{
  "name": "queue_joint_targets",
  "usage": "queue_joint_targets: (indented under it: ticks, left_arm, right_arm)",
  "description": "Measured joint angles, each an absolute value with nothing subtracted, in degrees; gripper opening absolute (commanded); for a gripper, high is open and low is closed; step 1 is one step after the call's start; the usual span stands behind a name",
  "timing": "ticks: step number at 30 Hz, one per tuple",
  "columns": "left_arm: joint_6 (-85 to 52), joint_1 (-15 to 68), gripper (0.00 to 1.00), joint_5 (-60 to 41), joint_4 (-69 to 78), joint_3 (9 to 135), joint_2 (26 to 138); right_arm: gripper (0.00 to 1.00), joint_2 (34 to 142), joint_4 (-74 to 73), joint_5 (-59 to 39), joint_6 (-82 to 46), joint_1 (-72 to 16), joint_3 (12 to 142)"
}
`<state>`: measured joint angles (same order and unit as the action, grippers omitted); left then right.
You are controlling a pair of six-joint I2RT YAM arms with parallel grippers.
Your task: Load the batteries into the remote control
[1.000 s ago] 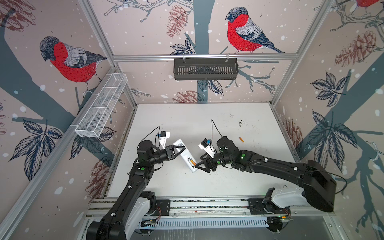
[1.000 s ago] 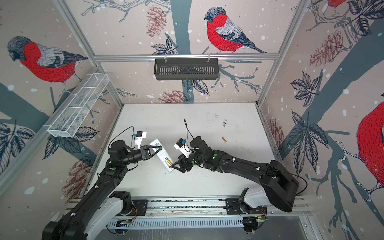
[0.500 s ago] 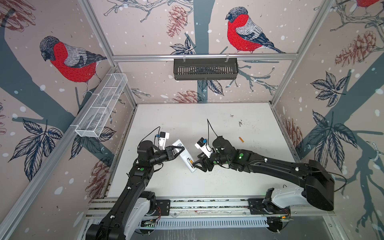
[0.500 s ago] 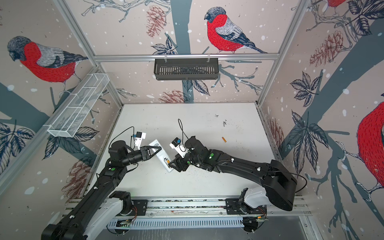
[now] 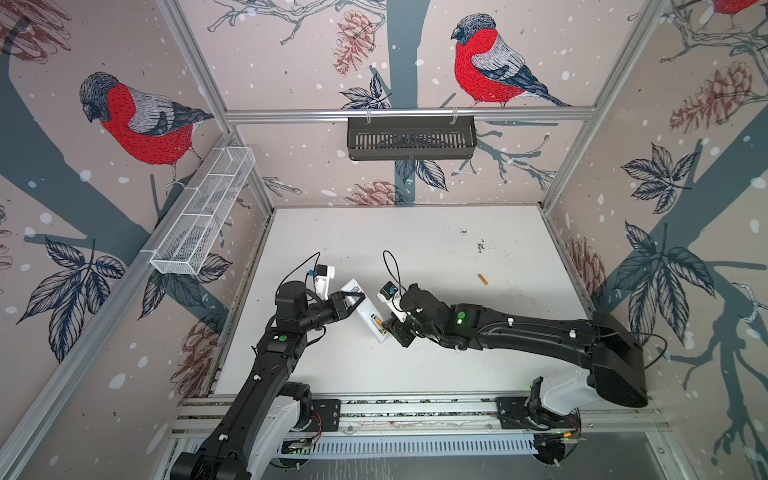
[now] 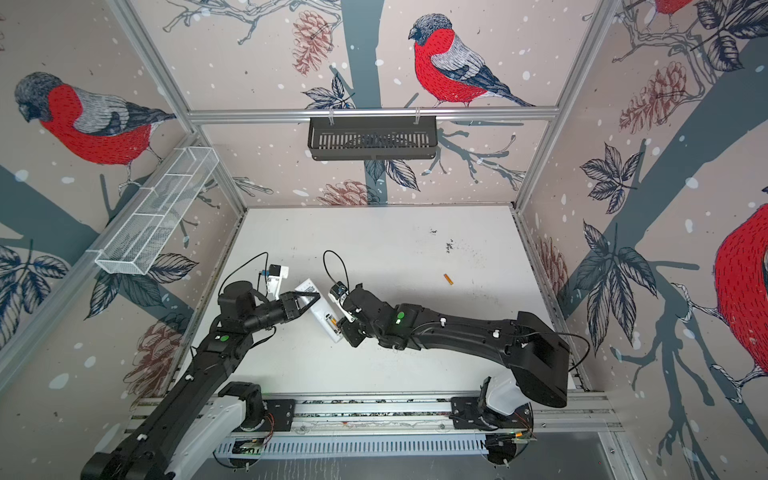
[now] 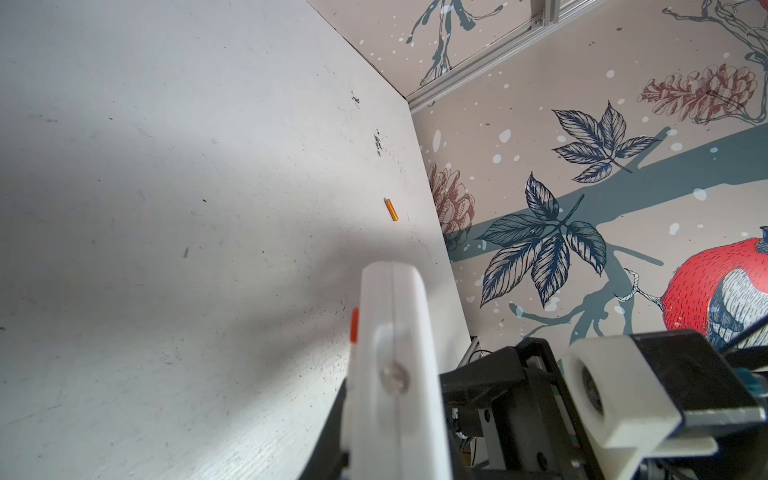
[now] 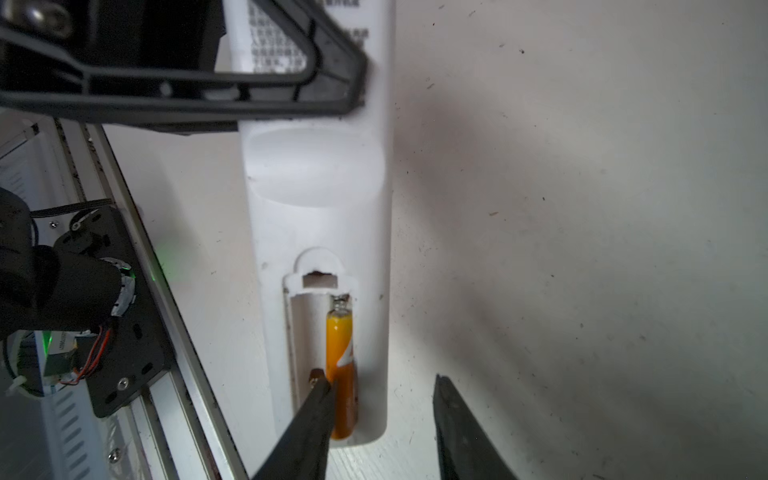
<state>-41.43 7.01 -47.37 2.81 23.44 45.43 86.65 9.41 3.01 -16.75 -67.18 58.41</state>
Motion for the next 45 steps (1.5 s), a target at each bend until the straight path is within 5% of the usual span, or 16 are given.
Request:
queue_joint_targets:
  ticks: [45]
  left_arm:
    - [-39.53, 6.98, 0.0, -41.8, 0.12, 23.51, 43.13]
  right_arm:
    - [0.14, 93.12, 11.9, 4.16, -17.89, -68.62, 63.92]
